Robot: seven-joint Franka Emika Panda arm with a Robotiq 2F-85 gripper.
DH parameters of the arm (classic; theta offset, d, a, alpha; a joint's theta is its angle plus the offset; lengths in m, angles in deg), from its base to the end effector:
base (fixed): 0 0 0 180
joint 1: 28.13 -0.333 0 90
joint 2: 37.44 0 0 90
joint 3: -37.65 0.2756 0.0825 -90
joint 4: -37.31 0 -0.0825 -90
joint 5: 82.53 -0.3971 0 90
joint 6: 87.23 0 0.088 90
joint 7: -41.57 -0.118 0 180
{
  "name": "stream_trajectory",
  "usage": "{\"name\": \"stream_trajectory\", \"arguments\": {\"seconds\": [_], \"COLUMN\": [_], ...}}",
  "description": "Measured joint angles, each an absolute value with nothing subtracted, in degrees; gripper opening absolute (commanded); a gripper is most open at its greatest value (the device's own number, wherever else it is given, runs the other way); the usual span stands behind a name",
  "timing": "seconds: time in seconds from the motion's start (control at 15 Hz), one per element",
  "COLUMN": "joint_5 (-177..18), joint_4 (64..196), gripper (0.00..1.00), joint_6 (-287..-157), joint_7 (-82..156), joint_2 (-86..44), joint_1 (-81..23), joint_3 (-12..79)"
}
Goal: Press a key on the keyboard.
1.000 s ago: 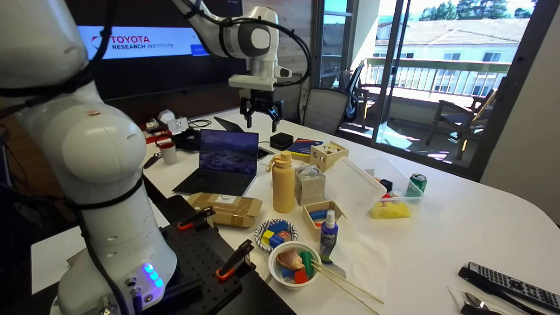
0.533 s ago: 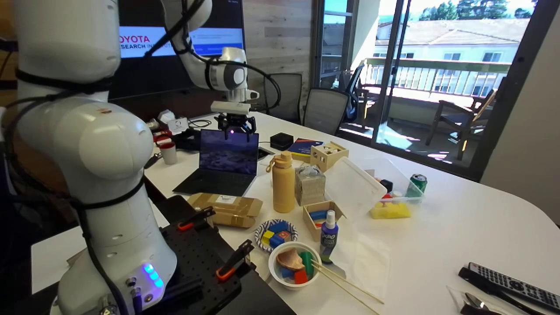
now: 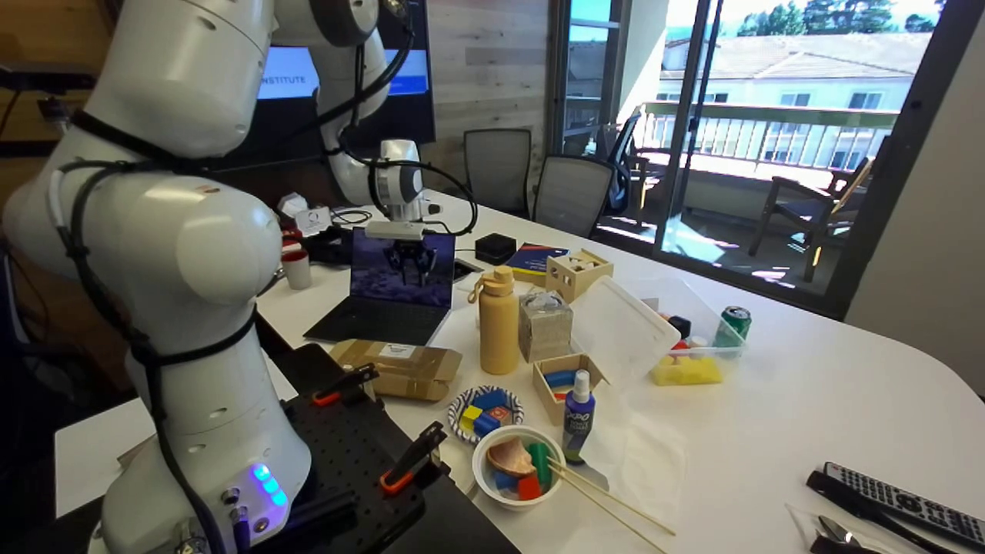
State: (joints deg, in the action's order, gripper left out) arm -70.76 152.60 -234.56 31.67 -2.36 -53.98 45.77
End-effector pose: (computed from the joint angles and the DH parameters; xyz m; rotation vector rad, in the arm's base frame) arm 0.4743 0.3285 0.0878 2.9766 0.8752 -0.0448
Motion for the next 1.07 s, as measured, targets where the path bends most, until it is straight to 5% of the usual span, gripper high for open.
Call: {"name": "stream_trajectory", "arguments": {"seconds": [0.13,1.07], "joint_5": [-70.75,-70.74], "joint_4": [149.81,130.55], "gripper": [0.0,0.0], "joint_6": [-234.62,-234.65], "joint_7": [30.48,30.18], "joint_2": [0.42,18.33], "joint_1": [-54.94,-56.29], "joint_3": [45.11,44.06]}}
